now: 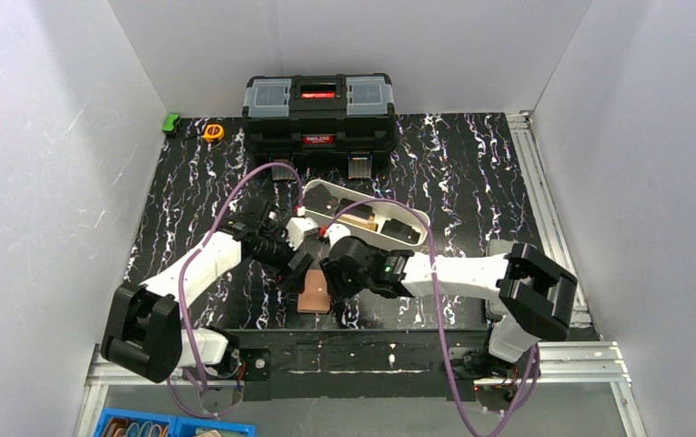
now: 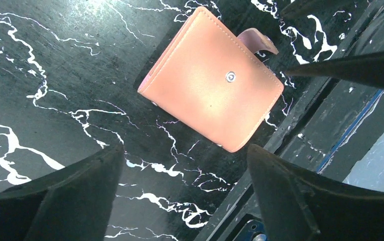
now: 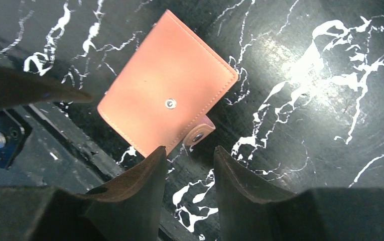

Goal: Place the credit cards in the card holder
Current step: Close the card holder at the center of the board.

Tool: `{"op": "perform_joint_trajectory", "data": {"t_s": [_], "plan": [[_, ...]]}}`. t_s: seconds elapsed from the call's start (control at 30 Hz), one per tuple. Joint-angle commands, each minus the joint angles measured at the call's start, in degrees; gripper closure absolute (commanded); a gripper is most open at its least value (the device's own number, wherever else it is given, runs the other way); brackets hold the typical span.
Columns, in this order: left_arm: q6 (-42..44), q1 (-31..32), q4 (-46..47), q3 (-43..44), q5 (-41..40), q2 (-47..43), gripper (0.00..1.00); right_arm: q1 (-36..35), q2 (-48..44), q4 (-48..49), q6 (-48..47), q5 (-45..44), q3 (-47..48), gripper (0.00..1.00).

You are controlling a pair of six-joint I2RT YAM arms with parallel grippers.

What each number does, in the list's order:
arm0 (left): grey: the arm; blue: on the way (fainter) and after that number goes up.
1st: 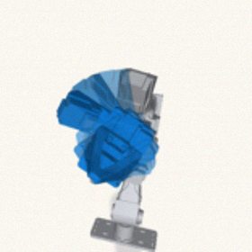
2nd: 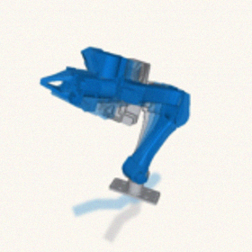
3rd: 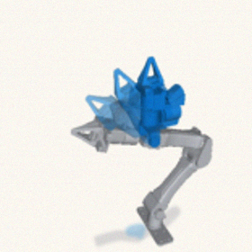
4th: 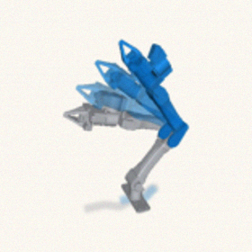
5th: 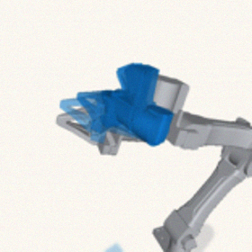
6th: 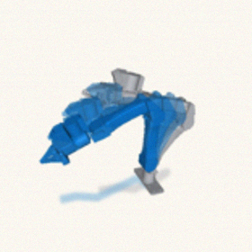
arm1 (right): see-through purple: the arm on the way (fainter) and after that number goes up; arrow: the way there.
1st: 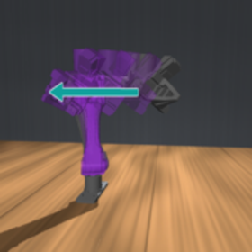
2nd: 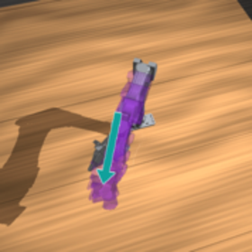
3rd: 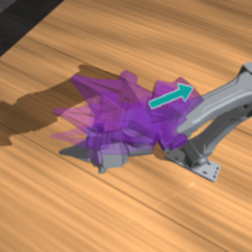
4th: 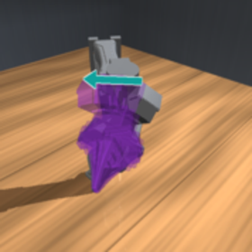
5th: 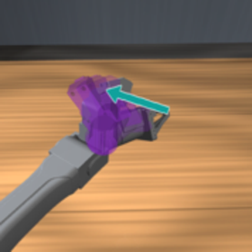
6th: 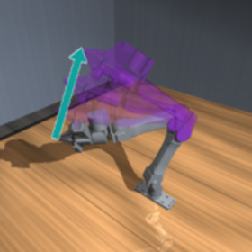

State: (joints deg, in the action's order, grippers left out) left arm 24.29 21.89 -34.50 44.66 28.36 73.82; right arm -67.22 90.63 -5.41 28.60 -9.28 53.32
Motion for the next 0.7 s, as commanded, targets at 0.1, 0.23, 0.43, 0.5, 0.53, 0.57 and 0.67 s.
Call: {"op": "perform_joint_trajectory", "data": {"t_s": [0.1,0.23,0.43,0.5,0.53,0.57,0.67], "plan": [[0.69,-1.24,-2.46,-1.62,1.63,-3.97,0.02,-0.81,2.62,-6.18,0.17,-4.08,5.45,0.58],[0.58,-1.61,-2.35,-1.07,1.21,-3.95,0.02,-0.81,3.12,-5.65,-0.18,-3.99,5.93,0.6],[0.74,-1.67,0.45,-1.19,-3.24,-2.57,0.02,-0.81,4.56,-5.34,-0.56,-3.5,7.59,0.61],[2.7,-1.66,1.2,-1.71,-4.09,-1.97,0.02,-0.81,4.97,-5.35,-0.8,-3.17,8.35,0.6],[3.86,-1.67,1.75,-2.18,-4.3,-2.13,0.02,-0.81,5.14,-5.27,-1.0,-3.06,8.69,0.6],[4.94,-1.67,2.39,-2.88,-4.47,-2.25,0.02,-0.81,5.35,-5.28,-1.06,-2.89,9.04,0.6],[8.97,-1.68,2.96,-4.22,-2.93,-2.37,0.02,-0.72,6.44,-6.48,-1.18,-3.13,10.11,0.58]]}}
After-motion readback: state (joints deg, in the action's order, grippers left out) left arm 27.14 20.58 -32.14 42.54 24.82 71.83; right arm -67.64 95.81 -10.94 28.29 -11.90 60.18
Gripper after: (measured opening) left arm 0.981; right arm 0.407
